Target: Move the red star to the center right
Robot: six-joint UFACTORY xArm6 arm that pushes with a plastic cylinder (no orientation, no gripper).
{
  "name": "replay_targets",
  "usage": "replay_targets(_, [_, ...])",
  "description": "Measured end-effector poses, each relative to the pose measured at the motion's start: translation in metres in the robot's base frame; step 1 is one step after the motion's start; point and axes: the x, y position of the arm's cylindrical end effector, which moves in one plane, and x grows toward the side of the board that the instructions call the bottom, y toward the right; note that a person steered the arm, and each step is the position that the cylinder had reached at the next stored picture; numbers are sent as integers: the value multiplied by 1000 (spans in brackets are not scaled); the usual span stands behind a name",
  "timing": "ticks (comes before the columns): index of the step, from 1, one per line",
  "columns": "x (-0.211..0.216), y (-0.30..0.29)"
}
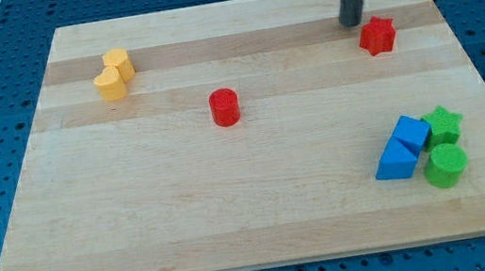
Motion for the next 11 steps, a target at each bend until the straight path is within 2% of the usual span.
replay_targets(4, [52, 20])
replay_targets(6, [45, 17])
replay_targets(10, [43, -43])
replay_targets(11, [79, -24])
